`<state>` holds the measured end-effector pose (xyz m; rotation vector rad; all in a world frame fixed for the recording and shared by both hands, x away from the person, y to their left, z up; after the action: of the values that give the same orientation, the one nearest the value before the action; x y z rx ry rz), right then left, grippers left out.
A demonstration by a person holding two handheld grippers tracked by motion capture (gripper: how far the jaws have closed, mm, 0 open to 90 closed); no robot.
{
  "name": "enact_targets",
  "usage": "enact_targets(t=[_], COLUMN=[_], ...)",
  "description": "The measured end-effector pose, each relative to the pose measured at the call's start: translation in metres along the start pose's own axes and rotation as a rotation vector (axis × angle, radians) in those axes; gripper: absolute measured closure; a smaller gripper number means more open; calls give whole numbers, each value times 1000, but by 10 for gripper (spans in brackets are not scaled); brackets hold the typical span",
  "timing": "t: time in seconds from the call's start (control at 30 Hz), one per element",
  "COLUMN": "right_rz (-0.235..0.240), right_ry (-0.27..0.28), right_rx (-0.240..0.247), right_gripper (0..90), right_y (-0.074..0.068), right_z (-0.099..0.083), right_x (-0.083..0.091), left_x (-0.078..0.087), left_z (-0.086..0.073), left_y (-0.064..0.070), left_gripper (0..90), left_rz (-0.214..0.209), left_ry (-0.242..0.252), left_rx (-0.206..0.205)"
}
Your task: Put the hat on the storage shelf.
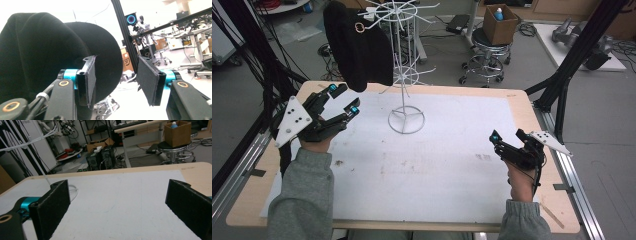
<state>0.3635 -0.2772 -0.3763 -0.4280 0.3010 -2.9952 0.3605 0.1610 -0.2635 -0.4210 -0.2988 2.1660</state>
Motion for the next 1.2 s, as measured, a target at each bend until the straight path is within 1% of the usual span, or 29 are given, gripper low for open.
enact_targets(t=[0.07, 0.2, 0.33, 0.4, 0.43, 0.5, 0.53, 0.6, 0.63, 0.77, 0.83, 0.93, 1.03, 1.13, 1.2], right_rz=[0, 0, 2, 2, 3, 3, 4, 4, 2, 4, 4, 4, 0, 5, 9], right_ry=[0, -1, 1, -4, -2, -6, -8, -17, -15, -21, -21, -20, -19, -18, -16], right_rx=[3, 2, 4, -3, 0, 1, 0, -1, 3, 5, 3, 4, 0, -4, -3], right_gripper=[47, 48, 47, 48, 47, 47, 47, 47, 47, 46, 47, 47, 47, 46, 46], right_y=[0, -1, -1, -1, -1, -2, -2, -2, -2, -4, -4, -4, -3, -3, -4], right_z=[0, 0, 0, -1, 0, -1, -1, -2, -2, -3, -3, -3, -2, -2, -2], right_x=[0, 0, 0, 0, 0, -1, -1, -2, -2, -3, -3, -3, -2, -1, -1], left_x=[2, 7, 17, 23, 25, 30, 31, 34, 36, 42, 46, 54, 61, 69, 74], left_z=[-1, -5, -15, -22, -25, -32, -34, -38, -40, -43, -44, -44, -46, -47, -48], left_y=[0, -1, -3, -6, -7, -8, -9, -10, -11, -16, -19, -24, -28, -30, -30], left_gripper=[490, 480, 469, 461, 453, 411, 376, 353, 344, 218, 125, 60, 17, 17, 17], left_rz=[3, 6, 29, 48, 60, 80, 89, 95, 98, 139, 156, 177, 193, 214, 228], left_ry=[0, -15, -28, -46, -53, -80, -90, -110, -114, -123, -133, -130, -143, -146, -153], left_rx=[1, 8, 29, 33, 31, 35, 34, 30, 31, 51, 64, 77, 94, 100, 115])
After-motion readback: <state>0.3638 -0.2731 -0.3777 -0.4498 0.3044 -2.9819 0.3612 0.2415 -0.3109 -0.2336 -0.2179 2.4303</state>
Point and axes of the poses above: each handheld gripper's, and its own axes: x roughly backward along the jaws, z roughly out of its top, y roughly to its right, the point moved 8 cm from there along -x, roughly forward along the jaws, and after that the axes turned 10 degrees about -z, right-handed, at the moved point
